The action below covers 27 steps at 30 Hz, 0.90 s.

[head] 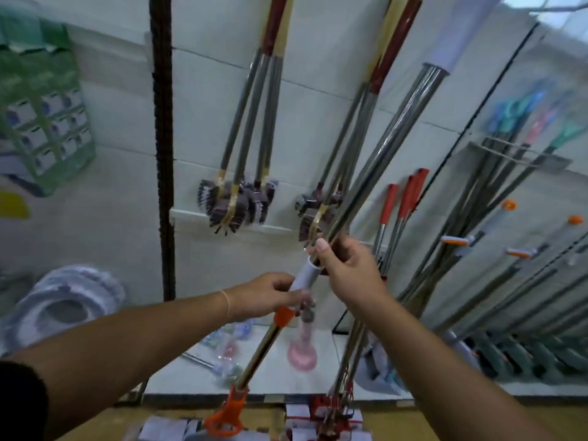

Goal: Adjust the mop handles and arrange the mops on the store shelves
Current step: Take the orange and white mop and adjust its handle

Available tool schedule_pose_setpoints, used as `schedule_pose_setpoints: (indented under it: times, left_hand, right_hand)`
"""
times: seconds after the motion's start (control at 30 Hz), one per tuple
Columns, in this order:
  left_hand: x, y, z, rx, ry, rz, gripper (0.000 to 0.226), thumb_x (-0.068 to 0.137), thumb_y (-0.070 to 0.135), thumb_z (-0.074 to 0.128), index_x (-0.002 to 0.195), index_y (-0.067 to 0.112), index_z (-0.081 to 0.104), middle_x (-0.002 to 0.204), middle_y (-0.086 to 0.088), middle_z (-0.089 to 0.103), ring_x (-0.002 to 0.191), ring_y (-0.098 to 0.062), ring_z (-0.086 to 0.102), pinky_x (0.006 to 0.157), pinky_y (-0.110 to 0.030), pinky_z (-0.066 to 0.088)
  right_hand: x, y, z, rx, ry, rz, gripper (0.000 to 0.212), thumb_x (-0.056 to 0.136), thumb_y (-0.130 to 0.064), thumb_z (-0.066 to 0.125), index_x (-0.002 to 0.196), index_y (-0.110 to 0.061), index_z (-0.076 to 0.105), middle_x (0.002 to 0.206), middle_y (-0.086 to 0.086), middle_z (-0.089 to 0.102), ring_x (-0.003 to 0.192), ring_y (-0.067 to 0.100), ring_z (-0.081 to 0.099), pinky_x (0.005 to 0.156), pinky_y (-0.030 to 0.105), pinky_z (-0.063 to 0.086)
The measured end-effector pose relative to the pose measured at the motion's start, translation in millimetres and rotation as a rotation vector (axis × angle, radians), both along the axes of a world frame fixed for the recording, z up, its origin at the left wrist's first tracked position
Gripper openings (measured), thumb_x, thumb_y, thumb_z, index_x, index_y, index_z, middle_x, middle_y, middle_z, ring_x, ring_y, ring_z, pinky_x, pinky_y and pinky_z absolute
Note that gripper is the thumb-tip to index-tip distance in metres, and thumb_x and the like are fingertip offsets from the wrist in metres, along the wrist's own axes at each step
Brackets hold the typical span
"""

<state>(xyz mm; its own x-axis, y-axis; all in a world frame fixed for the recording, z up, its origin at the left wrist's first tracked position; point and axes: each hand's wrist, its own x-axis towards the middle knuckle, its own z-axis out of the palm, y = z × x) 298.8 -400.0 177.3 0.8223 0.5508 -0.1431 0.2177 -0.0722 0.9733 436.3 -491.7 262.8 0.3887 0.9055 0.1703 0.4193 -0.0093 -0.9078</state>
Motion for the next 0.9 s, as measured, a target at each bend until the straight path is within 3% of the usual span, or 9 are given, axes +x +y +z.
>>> schedule_pose_setpoints:
  times: [0.17,0.27,0.33,0.43,0.53,0.6,0.7,0.8,0.9]
  left_hand:
    - [45.3,-29.2,30.6,-0.048,-0.082,-0.108,0.043,0.088,0.037,0.063,0.113,0.001,0.063,0.1,-0.014,0.071,0.087,-0.02,0.071,0.071,-0.026,0.055]
    - [81.9,-45.3,42.7,-0.022,-0.105,-0.162,0.04,0.092,0.037,0.061,0.112,0.002,0.062,0.101,-0.019,0.069,0.09,-0.028,0.069,0.084,-0.046,0.057]
    - [109.1,-59.2,51.8,-0.027,-0.128,-0.209,0.041,0.09,0.042,0.063,0.108,0.005,0.064,0.1,-0.021,0.068,0.093,-0.034,0.067,0.092,-0.055,0.05]
    - [154.0,-90.2,65.0,-0.059,-0.177,-0.285,0.038,0.089,0.04,0.062,0.105,0.006,0.064,0.093,-0.014,0.065,0.086,-0.027,0.065,0.093,-0.051,0.051]
    - [199.6,-126.1,77.5,-0.054,-0.207,-0.354,0.045,0.087,0.039,0.059,0.106,-0.001,0.06,0.089,-0.015,0.063,0.08,-0.026,0.063,0.077,-0.038,0.054]
    - [229.2,-151.3,82.4,-0.066,-0.218,-0.421,0.041,0.086,0.044,0.062,0.1,0.004,0.06,0.085,-0.012,0.063,0.079,-0.025,0.063,0.082,-0.042,0.051]
    - [272.5,-190.0,89.9,-0.059,-0.221,-0.485,0.058,0.083,0.047,0.061,0.111,-0.003,0.057,0.088,-0.015,0.061,0.082,-0.028,0.06,0.086,-0.05,0.048]
    - [313.6,-228.5,94.6,-0.056,-0.228,-0.521,0.05,0.088,0.045,0.064,0.108,0.001,0.058,0.087,-0.015,0.063,0.081,-0.028,0.062,0.086,-0.054,0.048]
    - [350.6,-267.7,99.2,-0.048,-0.209,-0.562,0.05,0.087,0.047,0.062,0.108,0.003,0.056,0.089,-0.016,0.064,0.082,-0.03,0.066,0.083,-0.051,0.047]
  right_hand:
    - [28.6,-45.3,44.6,0.084,-0.008,-0.115,0.014,0.098,-0.031,0.059,0.096,-0.019,0.067,0.091,-0.002,0.075,0.09,0.008,0.071,0.084,0.033,0.058]
    - [53.6,-70.7,61.8,0.129,-0.059,-0.23,0.022,0.097,-0.035,0.06,0.089,-0.015,0.067,0.078,-0.005,0.072,0.074,-0.001,0.067,0.07,0.024,0.053]
    - [72.3,-88.2,70.1,0.159,-0.08,-0.306,0.024,0.095,-0.038,0.062,0.083,-0.018,0.067,0.074,0.001,0.071,0.074,0.009,0.068,0.072,0.039,0.058]
    - [103.1,-121.2,80.2,0.19,-0.084,-0.427,0.028,0.095,-0.037,0.062,0.081,-0.013,0.067,0.082,0.012,0.073,0.081,0.024,0.07,0.08,0.053,0.058]
    - [137.4,-158.1,89.2,0.232,-0.069,-0.523,0.024,0.096,-0.034,0.062,0.085,-0.014,0.067,0.086,0.014,0.073,0.089,0.028,0.071,0.083,0.052,0.058]
    - [160.3,-184.6,93.6,0.245,-0.07,-0.571,0.017,0.097,-0.03,0.061,0.085,-0.019,0.066,0.085,0.009,0.073,0.088,0.023,0.071,0.084,0.048,0.058]
    - [195.4,-225.6,100.3,0.249,-0.087,-0.643,0.018,0.097,-0.031,0.061,0.086,-0.018,0.066,0.089,0.014,0.074,0.091,0.029,0.071,0.085,0.053,0.057]
    - [229.5,-264.5,105.1,0.254,-0.088,-0.694,0.018,0.098,-0.03,0.061,0.088,-0.015,0.066,0.084,0.009,0.072,0.084,0.021,0.07,0.087,0.051,0.057]
    - [260.7,-303.7,109.4,0.257,-0.116,-0.752,0.019,0.096,-0.033,0.062,0.088,-0.017,0.067,0.091,0.018,0.073,0.093,0.032,0.071,0.087,0.055,0.055]
